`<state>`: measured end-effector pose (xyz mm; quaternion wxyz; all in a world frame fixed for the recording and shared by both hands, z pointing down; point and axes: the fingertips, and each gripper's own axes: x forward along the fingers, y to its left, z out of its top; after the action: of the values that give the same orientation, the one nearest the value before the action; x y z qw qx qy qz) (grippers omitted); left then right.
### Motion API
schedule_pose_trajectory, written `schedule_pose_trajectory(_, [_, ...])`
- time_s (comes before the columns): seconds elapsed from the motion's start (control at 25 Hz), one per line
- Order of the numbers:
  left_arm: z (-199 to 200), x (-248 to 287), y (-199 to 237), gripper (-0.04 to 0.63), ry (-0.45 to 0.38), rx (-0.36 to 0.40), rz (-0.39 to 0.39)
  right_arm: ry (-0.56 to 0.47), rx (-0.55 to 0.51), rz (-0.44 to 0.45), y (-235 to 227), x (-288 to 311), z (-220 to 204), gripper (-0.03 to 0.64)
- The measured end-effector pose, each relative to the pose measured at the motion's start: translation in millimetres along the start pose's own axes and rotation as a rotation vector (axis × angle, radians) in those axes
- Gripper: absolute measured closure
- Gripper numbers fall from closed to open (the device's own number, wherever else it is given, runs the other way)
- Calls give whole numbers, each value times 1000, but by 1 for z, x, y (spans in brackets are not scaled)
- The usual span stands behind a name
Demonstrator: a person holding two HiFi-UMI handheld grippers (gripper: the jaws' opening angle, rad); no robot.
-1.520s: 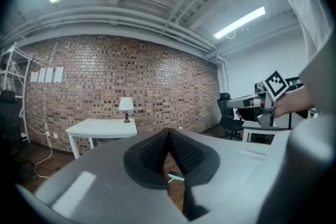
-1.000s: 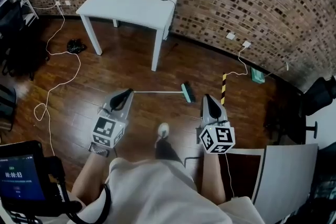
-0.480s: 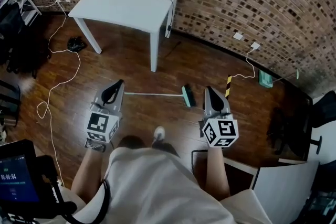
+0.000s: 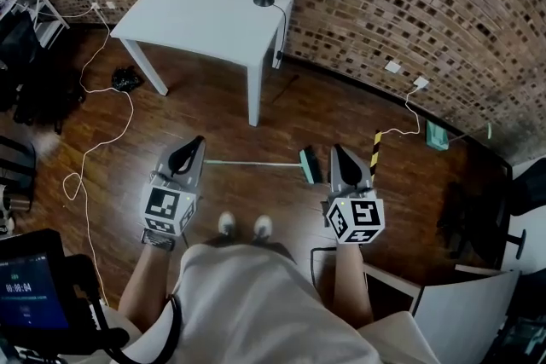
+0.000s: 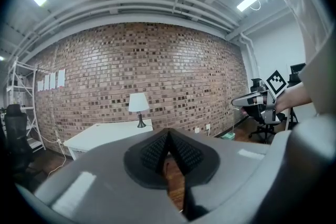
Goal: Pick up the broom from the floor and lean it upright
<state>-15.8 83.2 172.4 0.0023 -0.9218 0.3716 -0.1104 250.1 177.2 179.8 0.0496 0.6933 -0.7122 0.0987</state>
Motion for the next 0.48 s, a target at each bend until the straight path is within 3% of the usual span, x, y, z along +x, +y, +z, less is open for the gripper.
schedule_pose_trajectory(0.24, [-12,-3,15,595,20,-18,20,30,-18,39,12,20,-5,603])
schedule_pose_trajectory(0.48, [-37,-4,30,595,76,-52,75,129,-68,200,32,56,-24,603])
